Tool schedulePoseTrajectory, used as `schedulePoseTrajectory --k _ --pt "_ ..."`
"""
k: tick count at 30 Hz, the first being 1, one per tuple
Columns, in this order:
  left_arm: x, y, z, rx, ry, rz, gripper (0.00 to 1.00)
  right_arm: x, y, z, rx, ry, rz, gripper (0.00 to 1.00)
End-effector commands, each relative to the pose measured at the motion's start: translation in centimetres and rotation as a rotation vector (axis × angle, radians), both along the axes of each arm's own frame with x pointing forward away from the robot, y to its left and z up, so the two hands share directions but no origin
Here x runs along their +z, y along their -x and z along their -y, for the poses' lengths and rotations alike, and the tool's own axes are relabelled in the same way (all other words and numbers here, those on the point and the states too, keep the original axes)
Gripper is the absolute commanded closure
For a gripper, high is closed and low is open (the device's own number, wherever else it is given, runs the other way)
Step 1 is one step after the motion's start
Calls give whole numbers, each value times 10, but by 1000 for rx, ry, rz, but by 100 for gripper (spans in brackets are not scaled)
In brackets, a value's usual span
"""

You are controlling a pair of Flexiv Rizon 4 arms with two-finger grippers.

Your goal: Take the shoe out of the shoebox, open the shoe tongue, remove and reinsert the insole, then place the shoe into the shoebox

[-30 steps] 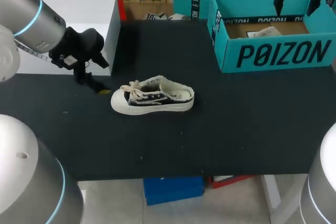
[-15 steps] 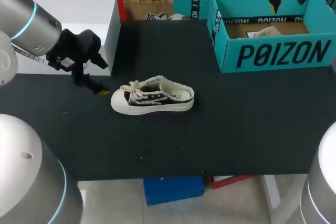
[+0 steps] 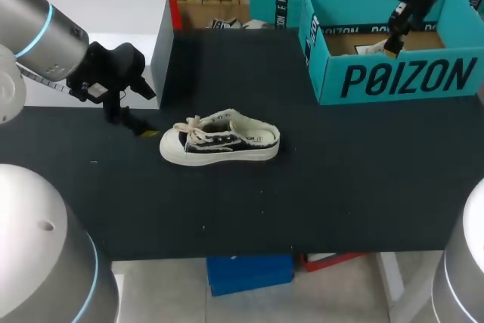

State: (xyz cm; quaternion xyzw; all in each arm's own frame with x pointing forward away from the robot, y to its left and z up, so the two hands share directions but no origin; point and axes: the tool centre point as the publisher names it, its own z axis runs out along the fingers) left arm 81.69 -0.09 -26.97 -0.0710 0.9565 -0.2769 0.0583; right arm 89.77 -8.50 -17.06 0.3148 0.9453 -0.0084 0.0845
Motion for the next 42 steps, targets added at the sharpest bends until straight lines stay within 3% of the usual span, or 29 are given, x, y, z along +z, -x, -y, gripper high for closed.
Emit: schedulePoseTrajectory --k 1,7,13,25,32,36,42 --pt "-1 0 -1 -1 3 4 0 0 4 1 335 96 -3 0" --pt "-1 0 -1 -1 3 4 0 -2 0 2 328 93 12 0" --pt "-1 0 -1 -1 3 4 0 -9 -10 -22 393 -238 256 0" --pt "-1 0 -1 -1 3 4 0 -20 0 -69 653 -463 371 0" --pt "-1 0 -1 -1 3 4 0 -25 10 -102 828 -553 308 0" --pt "-1 0 -1 -1 3 4 0 -34 20 -119 944 -550 152 0" --pt "-1 0 -1 -1 3 4 0 -34 20 -119 944 -550 152 0"
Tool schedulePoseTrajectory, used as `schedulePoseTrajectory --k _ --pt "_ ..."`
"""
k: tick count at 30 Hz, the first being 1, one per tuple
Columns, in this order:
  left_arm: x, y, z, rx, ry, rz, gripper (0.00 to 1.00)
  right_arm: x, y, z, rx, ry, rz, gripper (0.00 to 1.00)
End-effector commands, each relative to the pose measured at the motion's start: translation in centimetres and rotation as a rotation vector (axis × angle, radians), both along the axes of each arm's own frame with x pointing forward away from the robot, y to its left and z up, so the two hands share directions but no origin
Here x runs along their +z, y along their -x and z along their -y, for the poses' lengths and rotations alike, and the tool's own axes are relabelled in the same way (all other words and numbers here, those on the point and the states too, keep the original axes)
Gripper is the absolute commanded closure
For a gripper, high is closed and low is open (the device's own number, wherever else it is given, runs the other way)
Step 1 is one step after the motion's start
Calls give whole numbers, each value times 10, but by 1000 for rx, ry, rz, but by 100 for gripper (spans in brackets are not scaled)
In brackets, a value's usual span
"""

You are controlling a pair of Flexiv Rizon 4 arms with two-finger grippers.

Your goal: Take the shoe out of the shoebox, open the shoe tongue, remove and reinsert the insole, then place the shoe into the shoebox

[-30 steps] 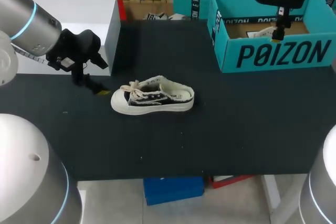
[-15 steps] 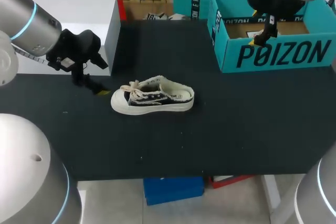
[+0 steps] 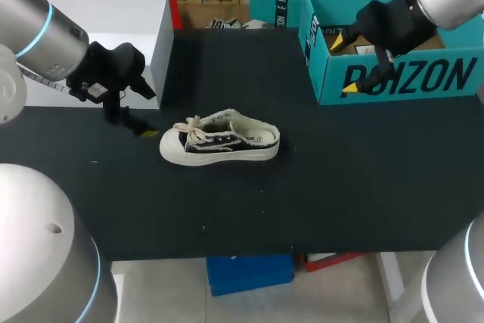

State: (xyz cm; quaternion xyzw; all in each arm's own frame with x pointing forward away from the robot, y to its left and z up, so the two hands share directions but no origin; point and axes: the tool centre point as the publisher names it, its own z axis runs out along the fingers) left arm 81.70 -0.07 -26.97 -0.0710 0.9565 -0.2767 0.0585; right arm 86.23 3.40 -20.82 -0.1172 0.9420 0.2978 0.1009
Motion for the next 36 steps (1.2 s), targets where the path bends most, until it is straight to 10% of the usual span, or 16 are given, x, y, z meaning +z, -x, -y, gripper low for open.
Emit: schedulePoseTrajectory --k 1,36 --pt "-1 0 0 -1 3 4 0 3 -15 0 53 7 -65 0" --pt "-1 0 0 -1 3 4 0 -81 10 -77 -105 -201 -40 0"
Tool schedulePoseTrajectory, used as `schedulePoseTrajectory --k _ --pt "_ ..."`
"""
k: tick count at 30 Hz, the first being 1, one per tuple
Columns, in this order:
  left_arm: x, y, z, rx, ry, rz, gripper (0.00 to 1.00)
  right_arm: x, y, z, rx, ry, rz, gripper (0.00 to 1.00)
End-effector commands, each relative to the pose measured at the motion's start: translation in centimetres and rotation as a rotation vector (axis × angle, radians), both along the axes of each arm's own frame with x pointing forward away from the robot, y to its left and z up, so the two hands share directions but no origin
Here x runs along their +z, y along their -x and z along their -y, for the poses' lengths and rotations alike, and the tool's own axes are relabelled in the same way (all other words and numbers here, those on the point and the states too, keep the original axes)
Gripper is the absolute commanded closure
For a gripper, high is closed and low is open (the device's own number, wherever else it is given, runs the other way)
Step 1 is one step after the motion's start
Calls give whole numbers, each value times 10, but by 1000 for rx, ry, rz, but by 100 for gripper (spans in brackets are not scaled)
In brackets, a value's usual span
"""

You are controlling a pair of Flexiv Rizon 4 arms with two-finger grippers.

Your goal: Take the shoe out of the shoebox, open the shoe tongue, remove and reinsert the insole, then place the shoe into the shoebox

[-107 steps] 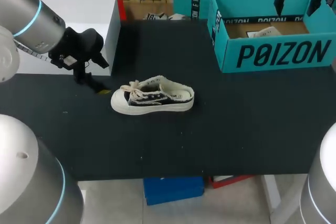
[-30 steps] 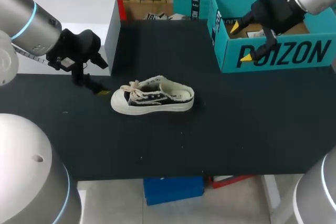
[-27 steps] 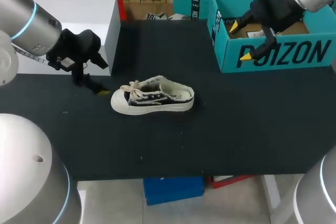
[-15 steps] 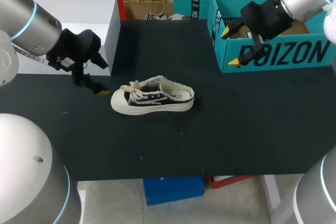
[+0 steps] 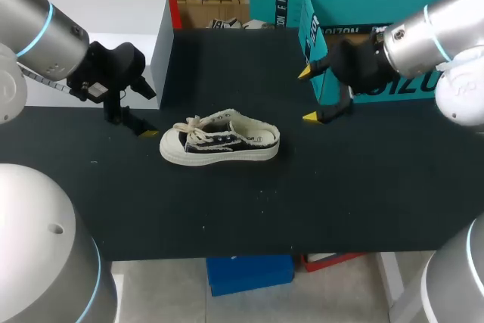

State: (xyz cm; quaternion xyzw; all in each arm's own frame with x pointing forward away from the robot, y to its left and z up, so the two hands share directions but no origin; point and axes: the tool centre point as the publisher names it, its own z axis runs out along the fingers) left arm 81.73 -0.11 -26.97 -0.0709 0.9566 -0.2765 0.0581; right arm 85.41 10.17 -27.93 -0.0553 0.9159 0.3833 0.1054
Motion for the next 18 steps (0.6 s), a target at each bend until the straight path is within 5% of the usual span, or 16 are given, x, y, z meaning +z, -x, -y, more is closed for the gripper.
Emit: schedulePoseTrajectory --k 1,18 --pt "-1 1 -1 0 3 5 0 -13 2 -11 -10 -16 -2 0" --pt "-1 1 -1 0 3 5 0 -66 0 -38 -12 -150 -45 0"
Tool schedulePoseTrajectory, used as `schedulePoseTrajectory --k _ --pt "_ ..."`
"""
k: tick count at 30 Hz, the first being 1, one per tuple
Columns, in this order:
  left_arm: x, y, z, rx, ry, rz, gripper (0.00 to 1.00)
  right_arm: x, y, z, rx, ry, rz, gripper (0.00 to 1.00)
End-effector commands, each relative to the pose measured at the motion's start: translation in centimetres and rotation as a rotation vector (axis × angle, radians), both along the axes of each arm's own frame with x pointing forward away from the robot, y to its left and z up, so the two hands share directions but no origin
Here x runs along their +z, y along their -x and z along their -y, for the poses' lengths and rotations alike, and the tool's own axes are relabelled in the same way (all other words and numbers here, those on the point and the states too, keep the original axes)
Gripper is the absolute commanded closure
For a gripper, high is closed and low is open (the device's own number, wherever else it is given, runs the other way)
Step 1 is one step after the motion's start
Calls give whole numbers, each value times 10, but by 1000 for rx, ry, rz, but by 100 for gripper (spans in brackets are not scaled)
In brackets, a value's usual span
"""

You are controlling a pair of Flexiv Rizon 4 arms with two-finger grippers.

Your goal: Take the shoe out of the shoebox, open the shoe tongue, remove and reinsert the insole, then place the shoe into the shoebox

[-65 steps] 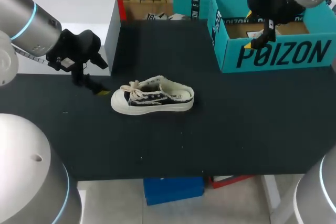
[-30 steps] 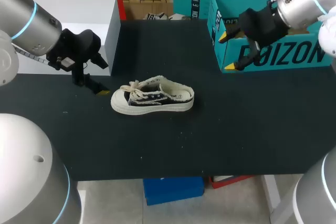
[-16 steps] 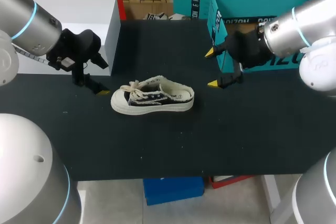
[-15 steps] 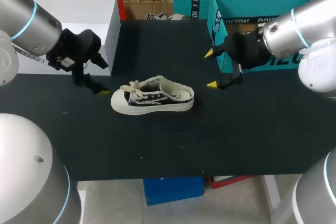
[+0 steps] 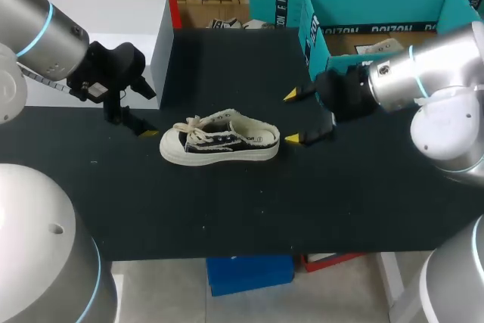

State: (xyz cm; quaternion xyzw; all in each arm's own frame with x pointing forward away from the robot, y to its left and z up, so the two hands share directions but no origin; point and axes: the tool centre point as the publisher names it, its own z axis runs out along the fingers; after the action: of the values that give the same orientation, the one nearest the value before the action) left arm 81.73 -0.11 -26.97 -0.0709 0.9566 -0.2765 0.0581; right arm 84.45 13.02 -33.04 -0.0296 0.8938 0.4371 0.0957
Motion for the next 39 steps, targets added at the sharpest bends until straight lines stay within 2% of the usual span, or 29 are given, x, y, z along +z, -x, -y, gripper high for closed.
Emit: schedulePoseTrajectory --k 1,16,29,39 --pt "-1 1 -1 0 3 5 0 -17 -11 -12 21 -41 -7 0" --pt "-1 1 -1 0 3 5 0 -50 -28 -41 101 -89 -56 0" --pt "-1 1 -1 0 3 5 0 -77 -20 -46 54 -95 -77 0" --pt "-1 1 -1 0 3 5 0 -83 -16 -48 34 -100 -90 0"
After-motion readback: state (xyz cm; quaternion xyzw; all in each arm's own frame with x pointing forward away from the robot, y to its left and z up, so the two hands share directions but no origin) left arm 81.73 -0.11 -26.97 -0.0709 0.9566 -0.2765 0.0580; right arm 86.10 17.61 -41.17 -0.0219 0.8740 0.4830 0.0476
